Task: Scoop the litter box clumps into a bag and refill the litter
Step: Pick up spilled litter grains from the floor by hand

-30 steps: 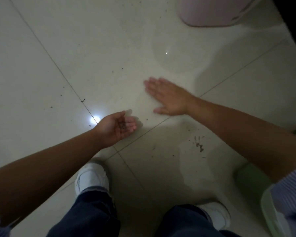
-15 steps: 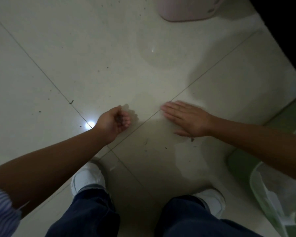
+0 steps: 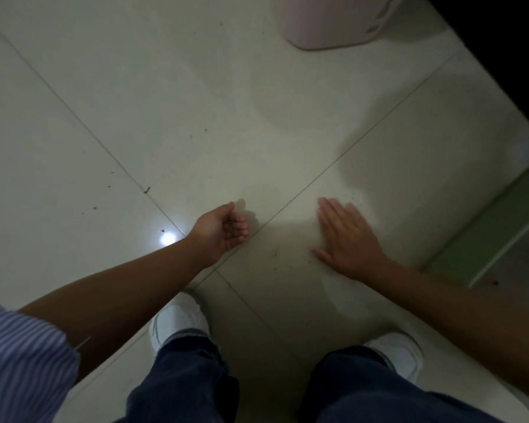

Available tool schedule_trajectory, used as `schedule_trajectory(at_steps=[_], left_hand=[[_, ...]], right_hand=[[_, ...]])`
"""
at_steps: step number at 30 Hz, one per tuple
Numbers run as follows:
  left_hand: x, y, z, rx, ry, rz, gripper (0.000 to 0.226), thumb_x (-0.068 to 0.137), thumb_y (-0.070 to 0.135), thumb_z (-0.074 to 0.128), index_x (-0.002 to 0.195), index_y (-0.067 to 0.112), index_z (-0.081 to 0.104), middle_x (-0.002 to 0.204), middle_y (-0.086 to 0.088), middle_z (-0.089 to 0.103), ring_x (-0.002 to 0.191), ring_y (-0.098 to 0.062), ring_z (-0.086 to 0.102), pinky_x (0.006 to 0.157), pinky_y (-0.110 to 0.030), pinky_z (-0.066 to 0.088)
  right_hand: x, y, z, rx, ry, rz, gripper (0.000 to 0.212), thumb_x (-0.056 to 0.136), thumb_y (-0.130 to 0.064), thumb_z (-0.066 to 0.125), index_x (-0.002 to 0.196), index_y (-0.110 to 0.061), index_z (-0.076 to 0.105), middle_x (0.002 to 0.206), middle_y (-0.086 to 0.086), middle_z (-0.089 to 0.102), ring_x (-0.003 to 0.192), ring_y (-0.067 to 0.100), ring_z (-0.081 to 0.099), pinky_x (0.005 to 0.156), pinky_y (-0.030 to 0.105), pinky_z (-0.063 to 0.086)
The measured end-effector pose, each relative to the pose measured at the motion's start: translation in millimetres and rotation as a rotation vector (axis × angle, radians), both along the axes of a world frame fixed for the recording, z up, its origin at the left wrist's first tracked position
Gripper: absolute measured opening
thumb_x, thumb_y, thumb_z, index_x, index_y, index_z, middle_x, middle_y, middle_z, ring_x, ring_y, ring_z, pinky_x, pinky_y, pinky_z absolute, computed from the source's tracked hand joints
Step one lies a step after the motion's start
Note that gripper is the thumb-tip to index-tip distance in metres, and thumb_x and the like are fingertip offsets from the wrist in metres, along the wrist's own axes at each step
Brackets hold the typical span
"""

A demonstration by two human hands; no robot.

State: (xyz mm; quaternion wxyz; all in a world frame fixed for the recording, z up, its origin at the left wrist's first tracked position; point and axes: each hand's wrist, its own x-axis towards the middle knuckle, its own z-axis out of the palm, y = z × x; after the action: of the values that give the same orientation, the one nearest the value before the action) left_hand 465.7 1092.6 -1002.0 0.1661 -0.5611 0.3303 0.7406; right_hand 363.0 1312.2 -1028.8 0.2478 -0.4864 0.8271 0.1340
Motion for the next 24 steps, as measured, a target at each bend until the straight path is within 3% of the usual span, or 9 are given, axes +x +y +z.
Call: schedule_trajectory(at_steps=[5,8,10,12,14,16,19,24], left_hand=[[-20,16,-4,0.052,0.029,-0.092,0.042,0.099,0.028,0.035,0.066,0.007,0.049,0.036,0.000,0.056,0.032,-0.006,0.055,0.037,-0.011,0.044],[-25,20,-7,0.061,0.027,-0.120,0.041,0.098,0.028,0.035,0.066,0.007,0.050,0.038,0.001,0.057,0.033,-0.006,0.056,0.037,-0.011,0.045],[-26,20,-5,0.056,0.023,-0.137,0.041,0.098,0.027,0.035,0.067,0.006,0.050,0.039,0.001,0.058,0.033,-0.007,0.056,0.038,-0.012,0.045],[-26,19,-3,0.041,0.016,-0.147,0.041,0.098,0.027,0.035,0.068,0.005,0.051,0.039,0.001,0.058,0.034,-0.007,0.057,0.038,-0.012,0.046],[-22,17,-1,0.008,0.012,-0.143,0.040,0.098,0.027,0.036,0.069,0.005,0.052,0.040,0.001,0.059,0.034,-0.008,0.057,0.039,-0.012,0.046],[-19,16,0,-0.002,0.007,-0.140,0.040,0.098,0.028,0.037,0.069,0.005,0.053,0.040,0.000,0.059,0.035,-0.008,0.057,0.040,-0.012,0.047],[-16,17,0,0.003,0.006,-0.138,0.040,0.097,0.028,0.038,0.068,0.005,0.053,0.041,0.000,0.059,0.035,-0.008,0.058,0.040,-0.012,0.048],[-24,27,-4,0.060,0.017,-0.168,0.040,0.097,0.027,0.036,0.068,0.005,0.052,0.040,0.001,0.059,0.035,-0.008,0.058,0.039,-0.012,0.047]], right_hand=[[5,43,14,-0.041,0.036,-0.244,0.073,0.095,-0.053,0.000,0.130,0.000,0.035,0.133,0.024,0.052,0.129,0.034,0.033,0.104,0.039,0.019],[-3,20,16,-0.157,-0.011,-0.217,0.071,0.097,-0.048,0.008,0.122,0.003,0.051,0.126,0.024,0.058,0.119,0.040,0.054,0.104,0.042,0.026],[-17,-11,12,-0.288,0.018,-0.184,0.061,0.097,-0.039,0.022,0.117,0.007,0.058,0.123,0.026,0.059,0.114,0.042,0.057,0.102,0.044,0.041],[-32,-48,12,-0.334,-0.012,-0.161,0.057,0.092,-0.031,0.034,0.127,0.011,0.049,0.136,0.029,0.045,0.128,0.043,0.044,0.110,0.045,0.027],[-41,-81,13,-0.317,-0.031,-0.123,0.061,0.097,-0.033,0.032,0.144,0.004,0.022,0.154,0.021,0.014,0.144,0.033,0.014,0.117,0.036,0.004],[-42,-100,9,-0.198,-0.062,-0.113,0.064,0.099,-0.038,0.026,0.149,-0.006,0.002,0.158,0.010,-0.008,0.146,0.022,-0.009,0.118,0.033,-0.008],[-35,-102,2,-0.125,-0.050,-0.131,0.067,0.099,-0.043,0.023,0.148,-0.008,-0.005,0.157,0.007,-0.013,0.145,0.020,-0.014,0.118,0.033,-0.010],[-21,-44,3,-0.067,-0.052,-0.410,0.075,0.096,-0.048,0.026,0.148,-0.002,-0.002,0.157,0.013,-0.010,0.146,0.024,-0.010,0.117,0.034,-0.009]])
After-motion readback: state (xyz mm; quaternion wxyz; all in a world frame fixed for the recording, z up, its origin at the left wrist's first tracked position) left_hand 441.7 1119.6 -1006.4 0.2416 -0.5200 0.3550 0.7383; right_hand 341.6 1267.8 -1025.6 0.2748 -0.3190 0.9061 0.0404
